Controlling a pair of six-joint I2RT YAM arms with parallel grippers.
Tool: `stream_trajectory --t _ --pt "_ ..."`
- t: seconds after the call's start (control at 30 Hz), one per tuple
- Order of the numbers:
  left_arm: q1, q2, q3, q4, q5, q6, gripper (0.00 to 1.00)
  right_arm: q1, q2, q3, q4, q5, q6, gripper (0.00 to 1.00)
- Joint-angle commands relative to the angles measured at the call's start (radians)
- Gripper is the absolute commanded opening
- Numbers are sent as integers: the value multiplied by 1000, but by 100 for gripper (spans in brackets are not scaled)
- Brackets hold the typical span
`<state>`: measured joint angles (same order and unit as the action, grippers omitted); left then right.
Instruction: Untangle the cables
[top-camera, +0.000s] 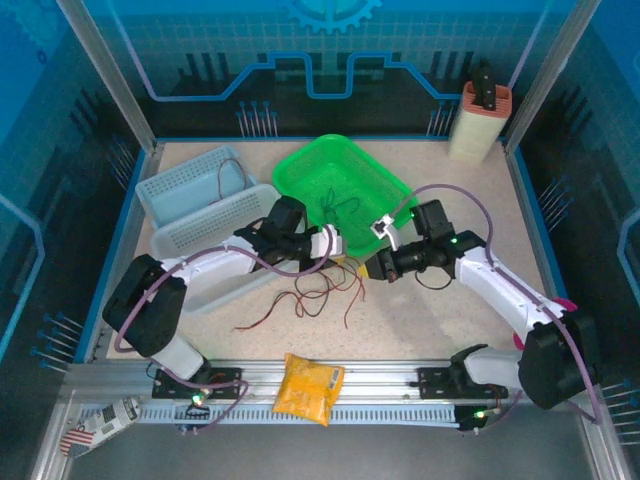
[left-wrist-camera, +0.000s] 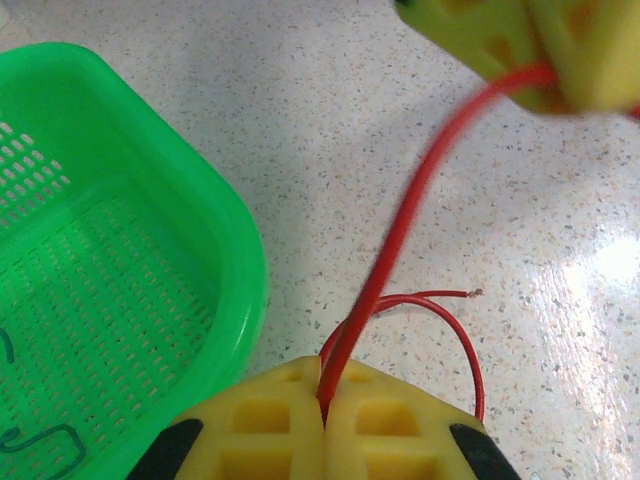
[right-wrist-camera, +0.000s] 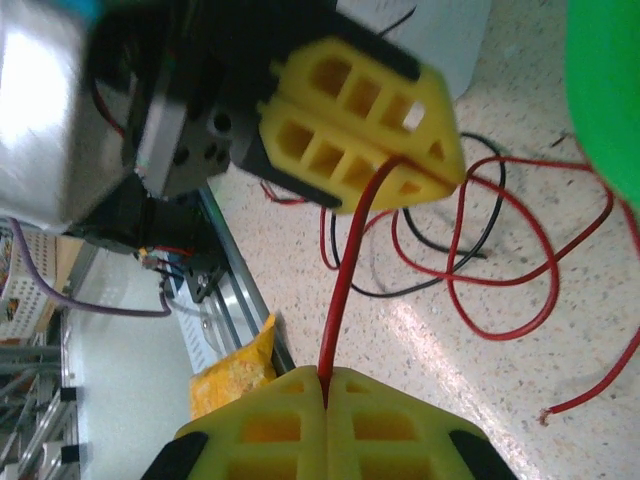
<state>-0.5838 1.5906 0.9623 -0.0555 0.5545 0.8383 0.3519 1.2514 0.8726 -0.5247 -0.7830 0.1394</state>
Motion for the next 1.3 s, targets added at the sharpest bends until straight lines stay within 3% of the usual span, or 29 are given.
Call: stream_trajectory --t 0.0,0.17,0.4,0.57,0.7,0.73,0.93,1.07,1.27 --pt "-7 16 27 -51 10 50 0 -65 11 56 -20 -76 23 0" --pt "-7 13 20 -64 -4 71 0 -149 36 71 93 -160 138 0" --pt "-12 5 12 -47 0 59 0 -154 78 128 156 -160 230 0" --pt "-4 20 40 15 -15 -101 0 -154 43 109 120 -118 202 0" --pt "24 26 63 75 17 -279 0 -170 -68 42 126 -11 190 59" --pt "28 21 57 103 16 -311 0 -180 -101 25 124 21 190 64" --pt "41 7 59 180 20 -452 0 -224 -243 -84 24 203 164 67" --pt "48 3 56 213 31 -501 0 -202 -231 -154 51 167 196 66" --pt "56 -4 52 229 29 -527 0 -89 -148 -234 218 177 319 65"
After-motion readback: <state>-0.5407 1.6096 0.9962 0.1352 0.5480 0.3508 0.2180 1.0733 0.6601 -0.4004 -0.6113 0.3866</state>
